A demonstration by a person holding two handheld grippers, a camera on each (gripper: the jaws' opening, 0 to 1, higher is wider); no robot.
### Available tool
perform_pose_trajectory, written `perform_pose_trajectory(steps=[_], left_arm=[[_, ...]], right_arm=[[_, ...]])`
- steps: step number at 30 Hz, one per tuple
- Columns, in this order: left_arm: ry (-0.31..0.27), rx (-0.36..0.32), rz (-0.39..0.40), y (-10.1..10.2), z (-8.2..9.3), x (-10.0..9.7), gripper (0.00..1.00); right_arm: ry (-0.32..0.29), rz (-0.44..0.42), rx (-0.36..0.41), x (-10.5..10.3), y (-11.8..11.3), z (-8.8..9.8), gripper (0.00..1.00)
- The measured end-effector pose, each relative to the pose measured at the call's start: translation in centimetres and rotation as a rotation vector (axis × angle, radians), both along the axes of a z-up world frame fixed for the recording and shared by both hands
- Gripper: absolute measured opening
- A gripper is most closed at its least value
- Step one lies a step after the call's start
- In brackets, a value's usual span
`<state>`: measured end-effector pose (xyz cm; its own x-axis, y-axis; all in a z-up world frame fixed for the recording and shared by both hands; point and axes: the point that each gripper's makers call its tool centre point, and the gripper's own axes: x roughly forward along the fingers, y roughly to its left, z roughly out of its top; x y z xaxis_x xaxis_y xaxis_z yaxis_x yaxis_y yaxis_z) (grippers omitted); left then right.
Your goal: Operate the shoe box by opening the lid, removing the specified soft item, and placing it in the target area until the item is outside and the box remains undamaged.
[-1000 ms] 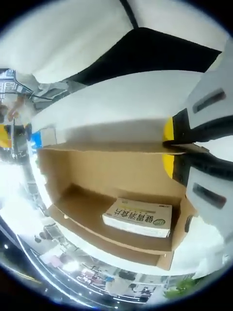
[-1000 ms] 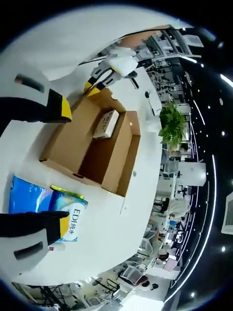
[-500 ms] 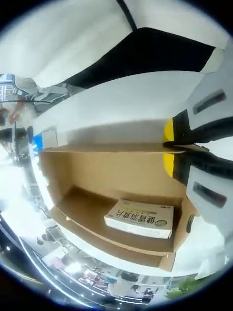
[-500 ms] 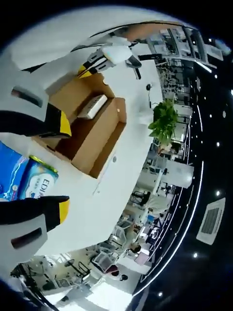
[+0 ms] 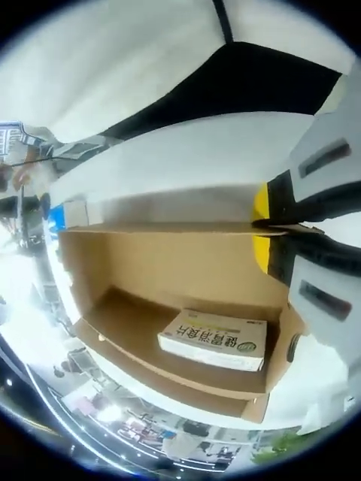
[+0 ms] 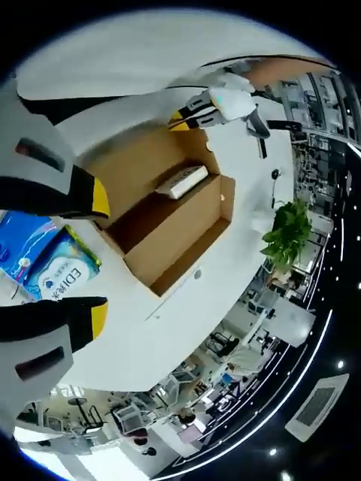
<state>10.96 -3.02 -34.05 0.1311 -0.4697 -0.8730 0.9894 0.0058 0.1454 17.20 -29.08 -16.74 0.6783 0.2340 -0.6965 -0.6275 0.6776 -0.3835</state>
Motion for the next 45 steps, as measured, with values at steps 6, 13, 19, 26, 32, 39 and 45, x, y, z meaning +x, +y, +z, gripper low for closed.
perform_pose_trajectory(steps=[6, 13, 19, 26, 32, 39, 45], left_arm=[[0.008, 0.005, -0.001, -0.1, 0.0, -0.2, 0.03], [-0.016, -0.001, -0.015, -0.1, 0.0, -0.3, 0.03], [0.002, -0.001, -0.007, -0.1, 0.1, -0.2, 0.03], [-0.014, -0.006, -0.004, -0.1, 0.0, -0.2, 0.03], [-0.003, -0.002, -0.006, -0.1, -0.1, -0.2, 0.03], [-0.012, -0.002, -0.005, -0.1, -0.1, -0.2, 0.03], [-0.015, -0.002, -0.001, -0.1, 0.0, -0.2, 0.03]], right_arm=[[0.008, 0.053, 0.047, 1.2, 2.0, 0.3, 0.40], [-0.009, 0.087, 0.006, 3.3, 3.9, -0.3, 0.35], [0.000, 0.120, 0.031, 4.6, 6.0, -0.3, 0.38], [0.044, 0.182, 0.005, 4.4, 7.9, -2.1, 0.37], [0.059, 0.205, 0.074, 4.8, 10.0, -2.3, 0.38], [0.072, 0.259, 0.137, 5.3, 13.0, -3.2, 0.35], [0.076, 0.303, 0.120, 4.9, 14.3, -4.2, 0.35]])
